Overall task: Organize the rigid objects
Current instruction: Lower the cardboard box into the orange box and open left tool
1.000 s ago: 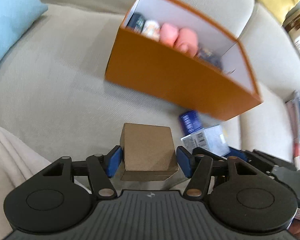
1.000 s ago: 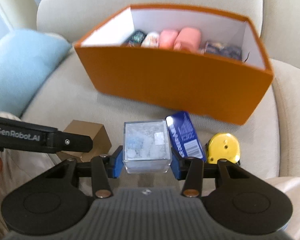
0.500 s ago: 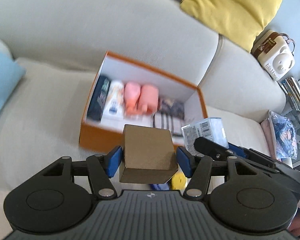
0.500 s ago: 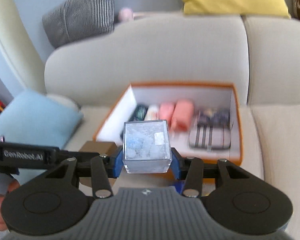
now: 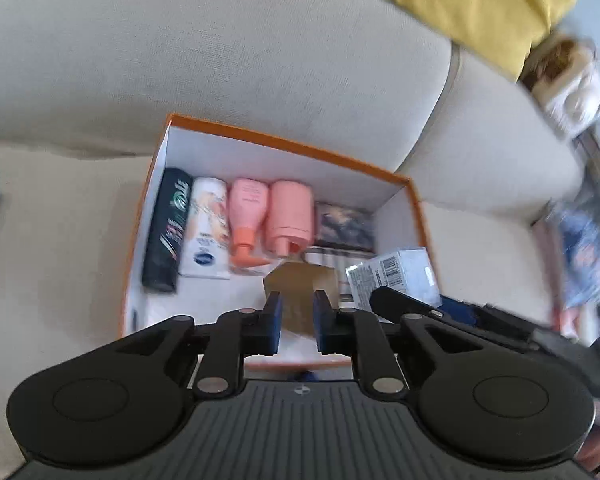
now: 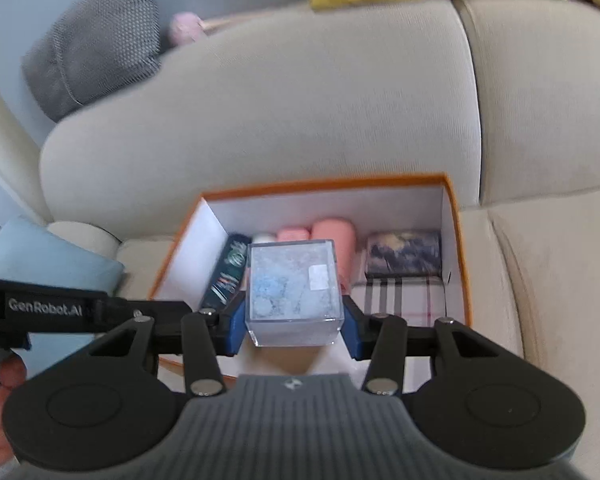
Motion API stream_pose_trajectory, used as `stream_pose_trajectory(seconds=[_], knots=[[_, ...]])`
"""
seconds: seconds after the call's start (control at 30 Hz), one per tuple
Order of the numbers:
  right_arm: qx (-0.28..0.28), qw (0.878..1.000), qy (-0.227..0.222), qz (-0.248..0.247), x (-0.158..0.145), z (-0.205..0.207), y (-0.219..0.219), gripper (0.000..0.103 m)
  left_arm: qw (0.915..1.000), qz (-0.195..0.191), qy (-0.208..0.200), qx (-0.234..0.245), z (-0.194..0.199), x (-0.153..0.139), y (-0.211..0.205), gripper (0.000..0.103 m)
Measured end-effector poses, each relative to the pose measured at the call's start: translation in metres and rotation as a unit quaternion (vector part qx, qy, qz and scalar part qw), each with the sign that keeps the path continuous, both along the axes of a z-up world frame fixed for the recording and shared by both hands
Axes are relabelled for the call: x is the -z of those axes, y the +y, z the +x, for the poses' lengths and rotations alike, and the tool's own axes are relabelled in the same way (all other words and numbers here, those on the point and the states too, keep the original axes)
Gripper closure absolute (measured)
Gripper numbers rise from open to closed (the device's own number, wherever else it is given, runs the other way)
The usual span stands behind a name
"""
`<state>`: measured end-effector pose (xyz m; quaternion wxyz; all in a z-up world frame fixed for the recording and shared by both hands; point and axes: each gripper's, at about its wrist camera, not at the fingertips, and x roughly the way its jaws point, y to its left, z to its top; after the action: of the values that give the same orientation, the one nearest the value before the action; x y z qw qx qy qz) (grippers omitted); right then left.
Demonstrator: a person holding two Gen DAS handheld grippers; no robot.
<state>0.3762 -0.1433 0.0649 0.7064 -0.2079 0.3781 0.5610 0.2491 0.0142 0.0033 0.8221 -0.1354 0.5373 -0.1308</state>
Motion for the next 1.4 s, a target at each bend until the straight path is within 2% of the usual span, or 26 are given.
stream_pose_trajectory(seconds=[0.03, 0.13, 0.27, 0.33, 0.43, 0.5, 0.53, 0.63, 0.77, 0.83, 1.07, 1.17, 1.37, 1.4], knots=[[0.015, 1.0, 0.002, -0.01, 0.006, 0.002, 0.004, 0.054, 0.9999, 0.01, 0.009, 0.002, 0.004, 0.007, -0.002, 0.086], [0.025, 0.999, 0.013, -0.047, 0.026, 0.012, 0.015, 0.054, 0.9996, 0.002, 0.028, 0.008, 0.012, 0.023, 0.0, 0.086], [0.079, 0.995, 0.027, -0.057, 0.036, 0.025, 0.019, 0.054, 0.9991, 0.005, 0.042, 0.007, 0.026, 0.037, 0.007, 0.086], [0.115, 0.991, 0.03, -0.065, 0.04, 0.032, 0.021, 0.054, 0.9986, 0.004, 0.053, 0.005, 0.034, 0.045, 0.009, 0.082], [0.138, 0.987, 0.021, -0.078, 0.044, 0.043, 0.027, 0.054, 0.998, 0.003, 0.064, 0.003, 0.041, 0.056, 0.007, 0.067], [0.158, 0.983, 0.019, -0.089, 0.048, 0.049, 0.029, 0.054, 0.9977, 0.004, 0.067, 0.004, 0.046, 0.063, 0.004, 0.05], [0.162, 0.982, 0.021, -0.093, 0.05, 0.051, 0.029, 0.054, 0.9975, 0.005, 0.07, 0.004, 0.048, 0.065, 0.002, 0.05], [0.171, 0.979, 0.025, -0.105, 0.056, 0.055, 0.031, 0.054, 0.9961, 0.0, 0.088, 0.008, 0.056, 0.077, -0.007, 0.049], [0.213, 0.97, 0.034, -0.108, 0.061, 0.052, 0.036, 0.054, 0.9945, -0.003, 0.105, 0.004, 0.063, 0.09, -0.013, 0.048], [0.212, 0.971, 0.042, -0.107, 0.061, 0.052, 0.038, 0.055, 0.994, -0.007, 0.109, 0.002, 0.064, 0.093, -0.013, 0.049], [0.195, 0.973, 0.075, -0.102, 0.067, 0.04, 0.053, 0.055, 0.9926, 0.004, 0.122, -0.005, 0.071, 0.096, 0.001, 0.06], [0.199, 0.97, 0.102, -0.099, 0.071, 0.034, 0.061, 0.055, 0.9922, 0.004, 0.124, -0.015, 0.073, 0.096, 0.008, 0.063], [0.228, 0.964, 0.103, -0.092, 0.07, 0.026, 0.066, 0.055, 0.9926, 0.007, 0.119, -0.023, 0.071, 0.093, 0.016, 0.066], [0.244, 0.96, 0.106, -0.09, 0.069, 0.027, 0.064, 0.055, 0.9931, 0.004, 0.114, -0.024, 0.071, 0.092, 0.016, 0.066]])
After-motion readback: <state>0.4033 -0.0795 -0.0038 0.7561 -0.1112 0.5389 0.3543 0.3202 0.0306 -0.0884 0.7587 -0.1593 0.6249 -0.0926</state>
